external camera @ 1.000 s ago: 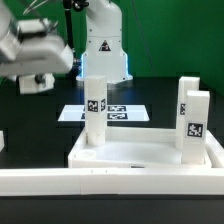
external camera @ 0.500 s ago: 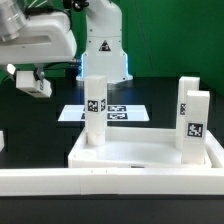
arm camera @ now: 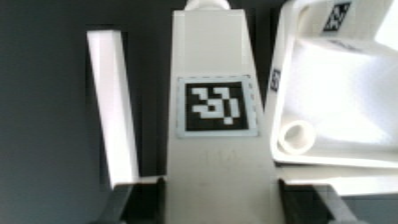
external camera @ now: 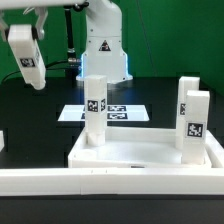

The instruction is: Assemble desk

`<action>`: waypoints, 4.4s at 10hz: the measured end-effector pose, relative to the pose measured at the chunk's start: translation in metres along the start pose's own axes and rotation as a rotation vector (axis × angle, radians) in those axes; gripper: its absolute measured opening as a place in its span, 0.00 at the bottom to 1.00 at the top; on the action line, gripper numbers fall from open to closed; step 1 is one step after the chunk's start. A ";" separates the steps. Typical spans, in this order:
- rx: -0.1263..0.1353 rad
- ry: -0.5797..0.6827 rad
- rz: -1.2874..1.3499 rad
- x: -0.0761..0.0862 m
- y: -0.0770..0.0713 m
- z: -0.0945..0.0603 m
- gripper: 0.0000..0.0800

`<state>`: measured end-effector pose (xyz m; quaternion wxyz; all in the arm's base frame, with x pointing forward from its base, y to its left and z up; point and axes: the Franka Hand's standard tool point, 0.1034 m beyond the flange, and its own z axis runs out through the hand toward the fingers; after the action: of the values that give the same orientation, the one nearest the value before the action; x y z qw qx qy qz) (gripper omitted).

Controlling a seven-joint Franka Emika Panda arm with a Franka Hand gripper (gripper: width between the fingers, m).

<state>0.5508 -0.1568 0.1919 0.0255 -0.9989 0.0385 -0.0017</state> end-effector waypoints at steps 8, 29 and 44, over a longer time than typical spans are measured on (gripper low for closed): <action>-0.100 0.599 0.099 0.047 -0.062 -0.012 0.36; -0.075 0.565 0.169 0.055 -0.091 0.051 0.36; -0.118 0.586 0.156 0.045 -0.096 0.080 0.60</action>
Offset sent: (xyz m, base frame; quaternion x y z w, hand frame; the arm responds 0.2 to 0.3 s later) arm 0.0485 0.0506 -0.0040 -0.0205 0.2183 0.0299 0.9752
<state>0.6035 -0.0610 0.1168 -0.0445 -0.9498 0.1209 -0.2852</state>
